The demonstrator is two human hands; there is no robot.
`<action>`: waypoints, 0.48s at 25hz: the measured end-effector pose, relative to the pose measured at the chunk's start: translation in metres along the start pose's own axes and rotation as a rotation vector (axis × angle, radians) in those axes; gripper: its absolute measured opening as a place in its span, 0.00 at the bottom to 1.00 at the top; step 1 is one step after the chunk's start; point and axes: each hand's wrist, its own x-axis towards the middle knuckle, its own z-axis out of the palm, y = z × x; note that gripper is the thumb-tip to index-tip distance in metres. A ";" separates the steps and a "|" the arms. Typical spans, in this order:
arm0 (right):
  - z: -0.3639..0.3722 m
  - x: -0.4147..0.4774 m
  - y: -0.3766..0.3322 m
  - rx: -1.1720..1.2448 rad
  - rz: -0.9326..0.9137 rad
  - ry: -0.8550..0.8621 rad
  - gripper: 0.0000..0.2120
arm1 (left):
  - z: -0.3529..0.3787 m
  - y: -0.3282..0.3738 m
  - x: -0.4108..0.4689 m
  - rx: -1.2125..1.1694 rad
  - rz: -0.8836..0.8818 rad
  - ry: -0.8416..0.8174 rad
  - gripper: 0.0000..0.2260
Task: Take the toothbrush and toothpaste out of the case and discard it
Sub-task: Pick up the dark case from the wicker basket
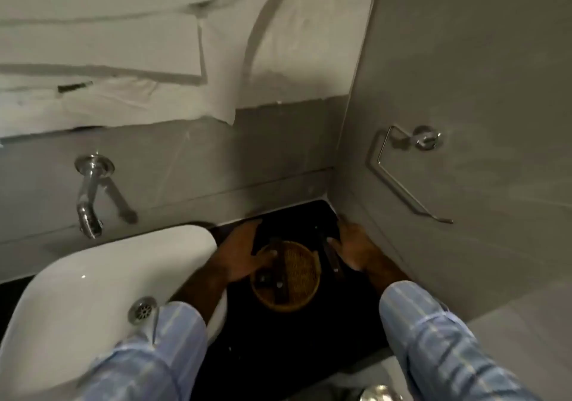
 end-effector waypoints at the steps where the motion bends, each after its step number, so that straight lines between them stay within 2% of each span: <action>1: 0.015 -0.001 0.007 -0.041 0.071 -0.036 0.28 | 0.020 -0.011 -0.008 -0.078 -0.014 -0.047 0.35; 4: 0.071 -0.002 0.034 -0.009 0.240 -0.125 0.25 | 0.094 -0.037 -0.055 -0.130 -0.020 -0.155 0.33; 8: 0.121 0.006 0.045 0.099 0.325 -0.138 0.24 | 0.171 -0.082 -0.109 0.184 -0.222 -0.258 0.46; 12: 0.146 0.025 0.046 0.026 0.354 -0.072 0.22 | 0.198 -0.104 -0.127 0.398 -0.211 -0.359 0.47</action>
